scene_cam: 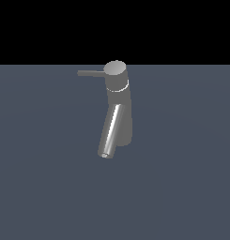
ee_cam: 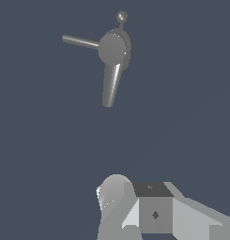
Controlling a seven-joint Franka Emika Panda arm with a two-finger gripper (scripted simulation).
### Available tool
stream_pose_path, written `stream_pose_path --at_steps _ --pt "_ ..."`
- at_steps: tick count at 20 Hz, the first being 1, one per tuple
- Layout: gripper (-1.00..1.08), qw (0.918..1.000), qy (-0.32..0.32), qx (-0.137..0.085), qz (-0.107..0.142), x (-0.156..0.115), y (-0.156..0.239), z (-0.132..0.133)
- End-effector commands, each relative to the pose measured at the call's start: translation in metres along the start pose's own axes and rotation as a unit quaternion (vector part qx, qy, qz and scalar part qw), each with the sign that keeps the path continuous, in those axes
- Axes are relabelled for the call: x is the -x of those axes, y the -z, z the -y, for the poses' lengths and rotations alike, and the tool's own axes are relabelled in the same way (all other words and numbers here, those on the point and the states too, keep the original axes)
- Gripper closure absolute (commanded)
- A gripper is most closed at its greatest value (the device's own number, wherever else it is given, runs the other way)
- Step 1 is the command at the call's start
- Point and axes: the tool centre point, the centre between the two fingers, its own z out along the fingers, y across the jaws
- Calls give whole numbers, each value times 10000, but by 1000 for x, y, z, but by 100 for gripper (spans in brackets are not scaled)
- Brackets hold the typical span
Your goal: Turn on the faucet by rotating a designated handle.
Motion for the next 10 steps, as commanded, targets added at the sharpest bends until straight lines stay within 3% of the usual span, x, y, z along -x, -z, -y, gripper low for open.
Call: stream_pose_path --at_steps 1,10 --pt "108 10000 0 0 0 0 0 0" --pt "108 9996 -260 -74 -84 -2 -8 6"
